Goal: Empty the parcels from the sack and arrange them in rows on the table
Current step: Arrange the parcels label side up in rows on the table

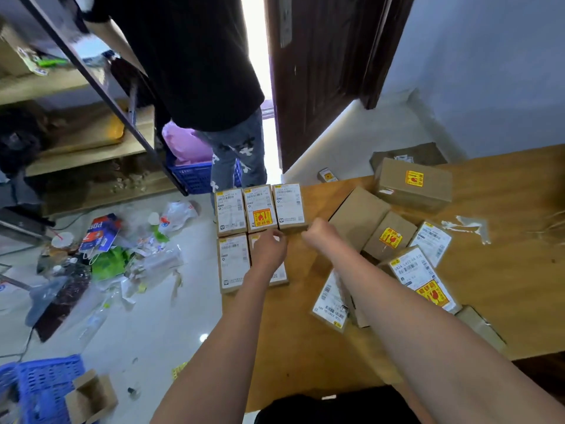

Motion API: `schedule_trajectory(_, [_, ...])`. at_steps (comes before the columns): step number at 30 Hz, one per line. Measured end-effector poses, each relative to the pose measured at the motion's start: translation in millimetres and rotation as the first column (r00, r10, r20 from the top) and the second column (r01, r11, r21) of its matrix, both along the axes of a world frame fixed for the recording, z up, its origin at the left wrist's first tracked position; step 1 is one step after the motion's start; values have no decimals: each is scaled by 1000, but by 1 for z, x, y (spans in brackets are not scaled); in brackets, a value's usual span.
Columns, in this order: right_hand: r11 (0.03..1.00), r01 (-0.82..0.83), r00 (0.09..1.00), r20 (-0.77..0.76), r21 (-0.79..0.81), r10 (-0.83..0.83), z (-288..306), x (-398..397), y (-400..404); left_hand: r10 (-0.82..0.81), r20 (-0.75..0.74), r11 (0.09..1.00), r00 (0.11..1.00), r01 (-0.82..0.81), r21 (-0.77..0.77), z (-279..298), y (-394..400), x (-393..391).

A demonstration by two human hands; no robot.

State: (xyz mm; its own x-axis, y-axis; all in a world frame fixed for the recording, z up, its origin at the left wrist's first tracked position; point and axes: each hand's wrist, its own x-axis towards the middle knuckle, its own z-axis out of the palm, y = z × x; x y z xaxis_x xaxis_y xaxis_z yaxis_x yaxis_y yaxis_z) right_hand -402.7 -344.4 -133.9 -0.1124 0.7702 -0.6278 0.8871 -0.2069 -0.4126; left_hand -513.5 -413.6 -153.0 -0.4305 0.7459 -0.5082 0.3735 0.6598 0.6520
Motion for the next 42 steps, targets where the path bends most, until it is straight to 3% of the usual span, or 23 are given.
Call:
schedule_trajectory(3, [1000,9,998,61,0,-9,15,22,9,-110,116,991,987,118,-66,5,2,25])
schedule_trajectory(6, [991,32,993,116,-129,-17,27,44,12,-200,191,970,961,222,-98,0,-3,49])
schedule_trajectory(13, [927,152,985,125,-343,-115,16,66,-5,-388,152,887,909,413,-206,-26,-25,90])
schedule_trajectory(22, [977,52,997,61,-205,-40,6,61,-25,-336,166,824,927,375,-426,-51,-56,98])
schedule_trajectory(27, [975,18,998,57,-221,-5,3,53,-24,-269,173,855,947,318,-409,-57,-67,106])
schedule_trajectory(35, [953,35,998,63,-301,-16,1,49,-22,-361,121,844,925,379,-380,-53,-63,100])
schedule_trajectory(42, [935,38,997,77,-352,-12,1,45,-19,-203,104,885,974,228,-405,-47,-63,87])
